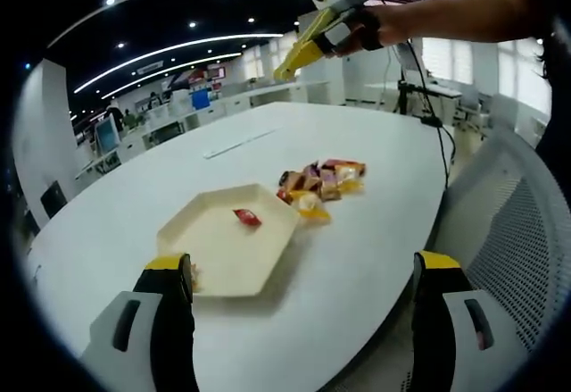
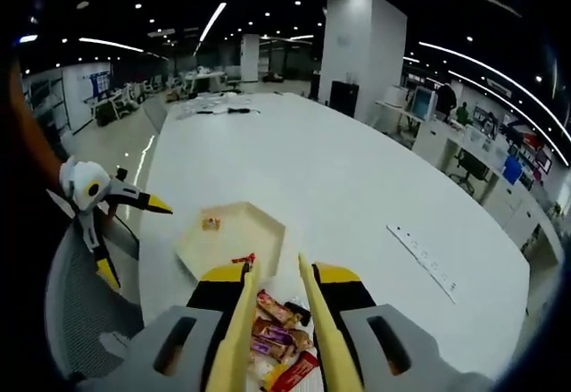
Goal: Place the target food into the container with the food tongs after gripping and lifting it, then release it inside without dropping or visibly crushing the food.
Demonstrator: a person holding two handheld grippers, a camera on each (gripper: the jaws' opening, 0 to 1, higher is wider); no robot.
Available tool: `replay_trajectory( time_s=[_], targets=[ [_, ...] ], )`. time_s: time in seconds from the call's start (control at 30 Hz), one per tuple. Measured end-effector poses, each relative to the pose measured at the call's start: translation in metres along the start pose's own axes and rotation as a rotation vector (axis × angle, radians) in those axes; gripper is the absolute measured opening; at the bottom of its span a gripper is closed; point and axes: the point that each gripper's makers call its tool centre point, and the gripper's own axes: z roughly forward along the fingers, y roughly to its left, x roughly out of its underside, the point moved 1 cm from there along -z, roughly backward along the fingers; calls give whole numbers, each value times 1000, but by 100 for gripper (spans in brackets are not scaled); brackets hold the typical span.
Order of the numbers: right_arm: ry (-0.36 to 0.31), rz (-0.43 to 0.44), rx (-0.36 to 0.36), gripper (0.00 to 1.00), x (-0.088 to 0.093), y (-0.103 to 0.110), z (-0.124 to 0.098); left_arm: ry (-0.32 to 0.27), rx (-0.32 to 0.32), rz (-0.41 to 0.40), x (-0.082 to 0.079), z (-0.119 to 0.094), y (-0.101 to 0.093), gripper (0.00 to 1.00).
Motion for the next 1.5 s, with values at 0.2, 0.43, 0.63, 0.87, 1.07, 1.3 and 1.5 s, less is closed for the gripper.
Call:
replay_trajectory(
  time_s=[0.2,0.43,0.63,0.87,1.07,1.3,1.5],
  targets=[
    [10,-15,-36,26,11,11,10,7,1,4,1,0,0,99],
    [55,5,-56,26,35,22,36,9,1,6,2,0,0,99],
    [97,64,-65,25,64,30,62,11,-1,7,2,1,0,99],
    [191,138,17,25,98,30,83,16,-5,12,3,1,1,99],
    [196,186,18,25,108,37,95,15,-14,11,2,1,2,99],
    [257,210,74,23,121,36,112,29,-9,22,4,2,0,99],
    [268,267,57,21,137,44,101,34,-5,21,5,2,0,99]
  ],
)
